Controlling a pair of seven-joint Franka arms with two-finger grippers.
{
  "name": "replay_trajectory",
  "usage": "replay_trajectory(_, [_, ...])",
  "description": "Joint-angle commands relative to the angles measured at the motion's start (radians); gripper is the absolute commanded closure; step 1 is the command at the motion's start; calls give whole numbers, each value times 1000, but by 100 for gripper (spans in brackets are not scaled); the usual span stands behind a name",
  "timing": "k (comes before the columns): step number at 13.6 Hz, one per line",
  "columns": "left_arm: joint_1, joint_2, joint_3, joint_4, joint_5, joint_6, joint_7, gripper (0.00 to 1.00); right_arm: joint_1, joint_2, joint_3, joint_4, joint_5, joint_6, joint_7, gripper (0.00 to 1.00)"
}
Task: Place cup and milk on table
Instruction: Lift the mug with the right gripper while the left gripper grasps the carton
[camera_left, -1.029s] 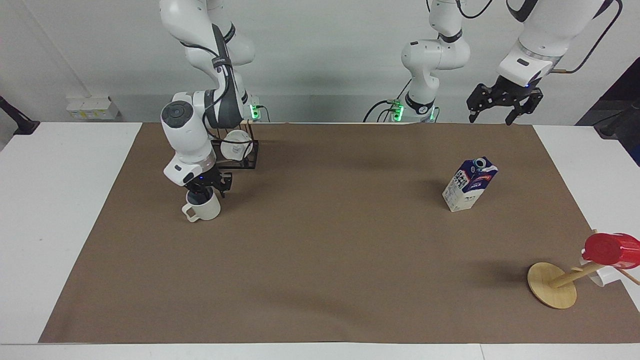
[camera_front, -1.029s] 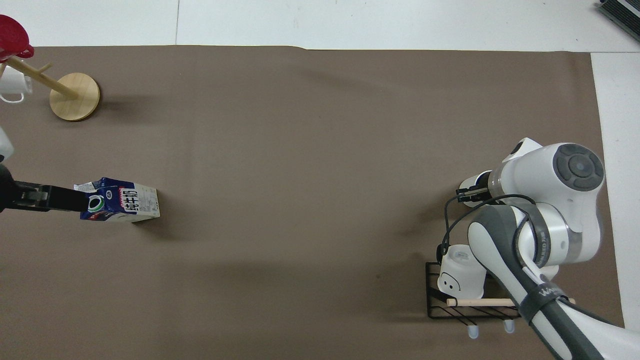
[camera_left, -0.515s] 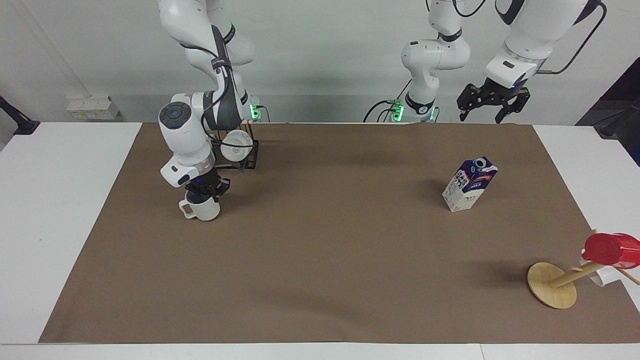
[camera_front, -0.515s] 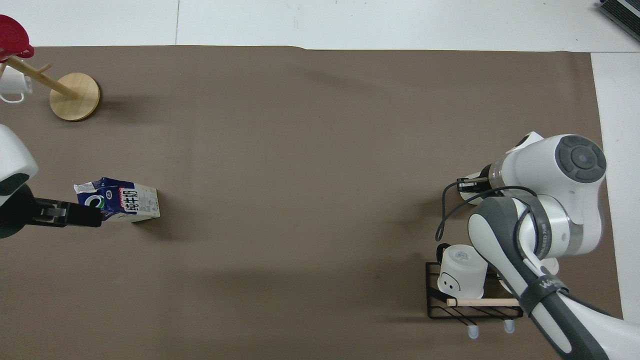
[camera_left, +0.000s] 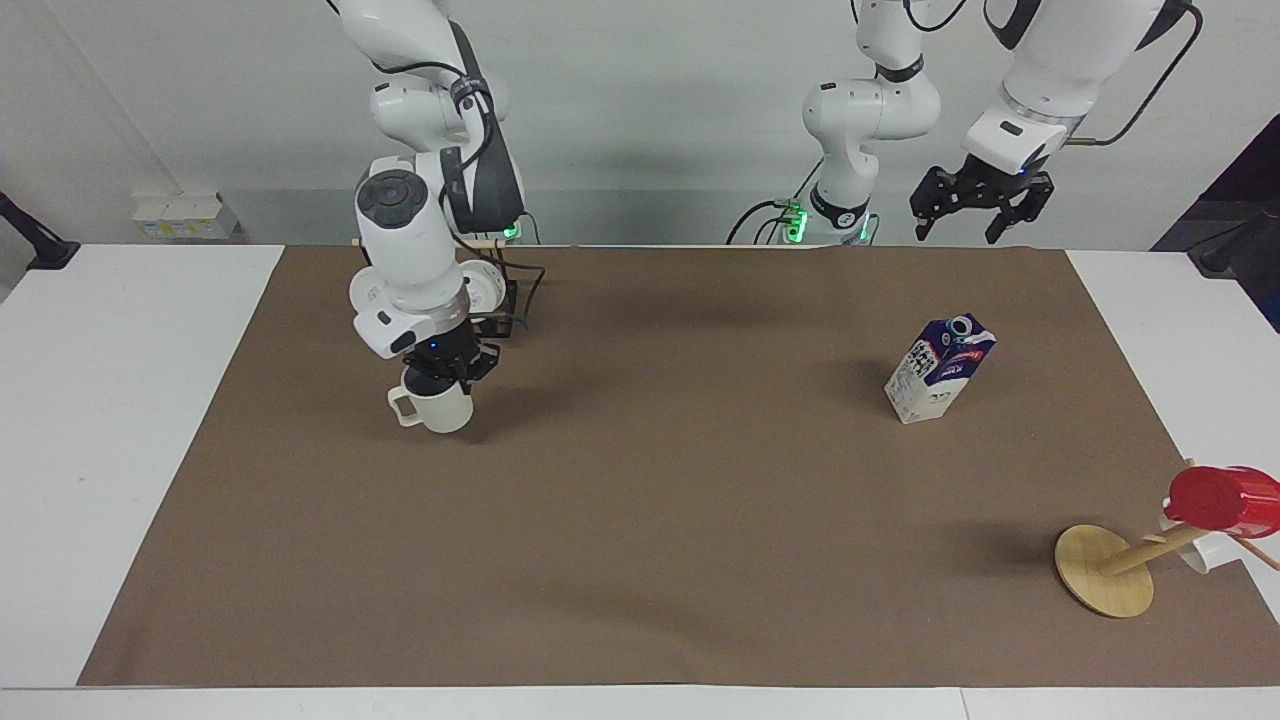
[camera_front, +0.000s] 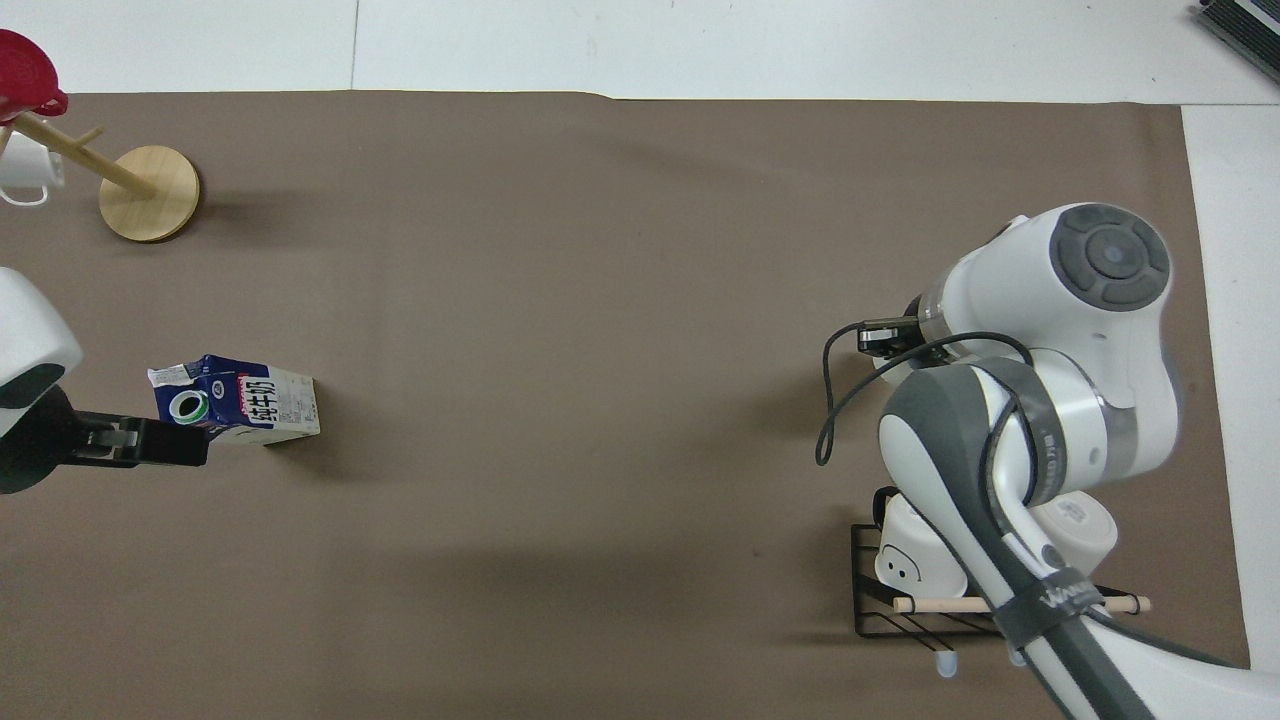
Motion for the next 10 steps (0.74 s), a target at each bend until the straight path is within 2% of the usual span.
replay_trajectory(1, [-14, -30, 4, -60, 14, 41, -24, 0, 74, 40, 1, 67, 13, -14, 67, 100])
replay_trajectory(3, [-14, -37, 4, -100, 14, 85, -23, 0, 128, 60, 1, 103, 12, -20, 162, 100])
replay_trajectory(8, [2, -47, 8, -264, 17, 349, -4, 0, 249, 144, 1, 162, 12, 2, 339, 100])
replay_trajectory(10, [19, -27, 8, -282, 43, 427, 37, 0, 284, 175, 10, 171, 13, 43, 391, 100])
